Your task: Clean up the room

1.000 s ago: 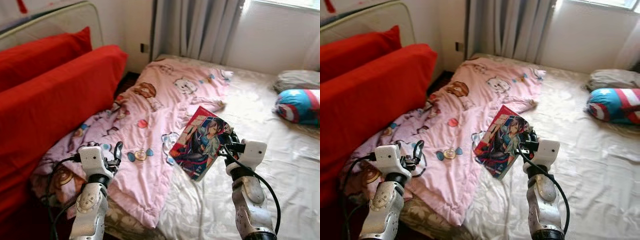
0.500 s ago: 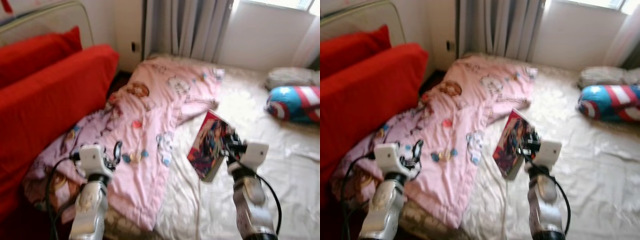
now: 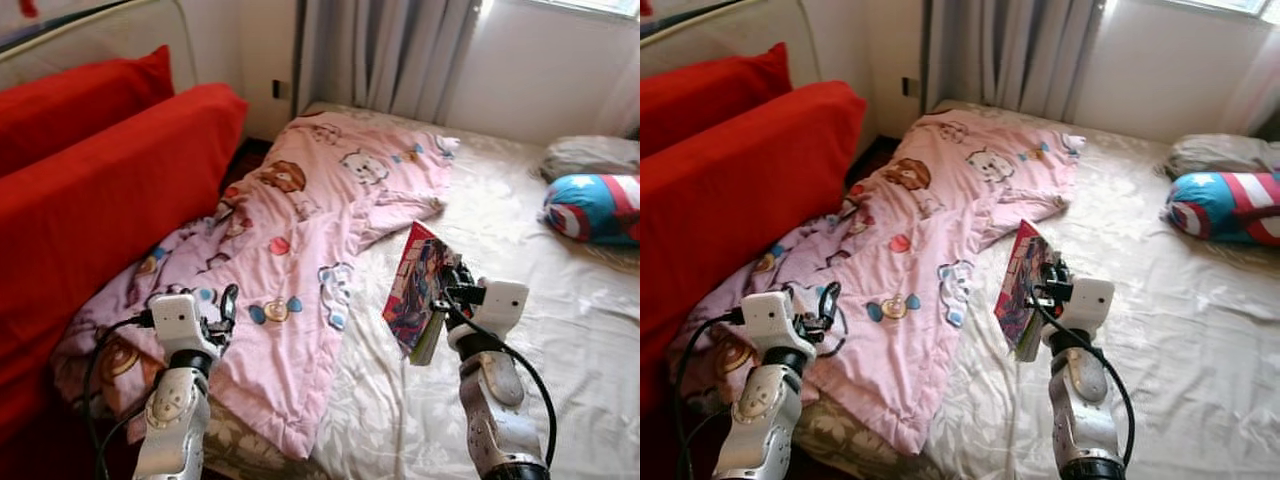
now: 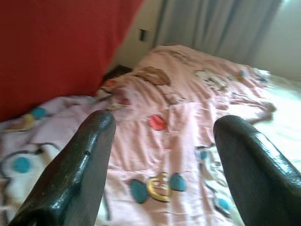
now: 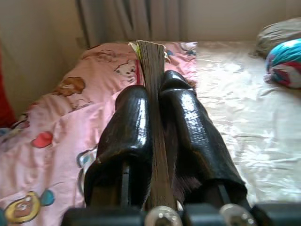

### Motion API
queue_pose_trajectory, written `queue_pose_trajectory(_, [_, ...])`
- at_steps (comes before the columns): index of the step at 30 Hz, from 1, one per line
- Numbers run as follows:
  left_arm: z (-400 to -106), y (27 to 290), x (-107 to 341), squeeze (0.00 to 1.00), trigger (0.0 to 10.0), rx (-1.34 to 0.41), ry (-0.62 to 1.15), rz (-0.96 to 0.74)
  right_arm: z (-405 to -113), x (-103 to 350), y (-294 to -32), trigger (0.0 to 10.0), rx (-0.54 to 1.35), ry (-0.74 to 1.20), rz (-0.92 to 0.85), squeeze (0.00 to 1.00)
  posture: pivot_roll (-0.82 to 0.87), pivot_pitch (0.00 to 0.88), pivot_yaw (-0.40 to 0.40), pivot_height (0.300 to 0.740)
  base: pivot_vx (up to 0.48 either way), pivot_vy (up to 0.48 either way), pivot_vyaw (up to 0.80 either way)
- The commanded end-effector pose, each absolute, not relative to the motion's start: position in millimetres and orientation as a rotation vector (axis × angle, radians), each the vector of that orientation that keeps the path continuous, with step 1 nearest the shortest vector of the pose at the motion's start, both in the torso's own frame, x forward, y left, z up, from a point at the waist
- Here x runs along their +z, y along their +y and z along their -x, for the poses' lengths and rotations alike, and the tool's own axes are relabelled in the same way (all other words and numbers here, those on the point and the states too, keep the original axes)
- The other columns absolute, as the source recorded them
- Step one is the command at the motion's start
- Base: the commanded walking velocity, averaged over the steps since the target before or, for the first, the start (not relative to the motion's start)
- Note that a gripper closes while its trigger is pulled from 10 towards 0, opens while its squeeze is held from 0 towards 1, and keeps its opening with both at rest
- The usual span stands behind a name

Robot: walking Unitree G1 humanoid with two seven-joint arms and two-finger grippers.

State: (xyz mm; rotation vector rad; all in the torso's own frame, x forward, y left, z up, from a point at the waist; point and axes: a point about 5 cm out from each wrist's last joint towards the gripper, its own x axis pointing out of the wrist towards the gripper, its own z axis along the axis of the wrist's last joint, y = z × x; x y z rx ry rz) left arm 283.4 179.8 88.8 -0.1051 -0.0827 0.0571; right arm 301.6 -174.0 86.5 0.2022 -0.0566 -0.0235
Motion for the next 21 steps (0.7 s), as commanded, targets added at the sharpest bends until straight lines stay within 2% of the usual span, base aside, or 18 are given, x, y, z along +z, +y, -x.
queue_pose_trajectory(1, [-282.5,180.3,90.7,0.00,10.0,0.054,-0.090,0.103,-304.4,93.4,-174.0,10.0,-0.024,-0.092,-0.204,0.00,-0.06,0.098,-0.066,0.740,0.000,0.000,0.00])
queue_pose_trajectory(21, [-282.0,180.0,92.0,0.00,10.0,0.049,-0.095,0.107,-305.1,95.1,-172.5,10.0,-0.029,-0.103,-0.207,0.00,-0.05,0.103,-0.061,0.740,0.000,0.000,0.00])
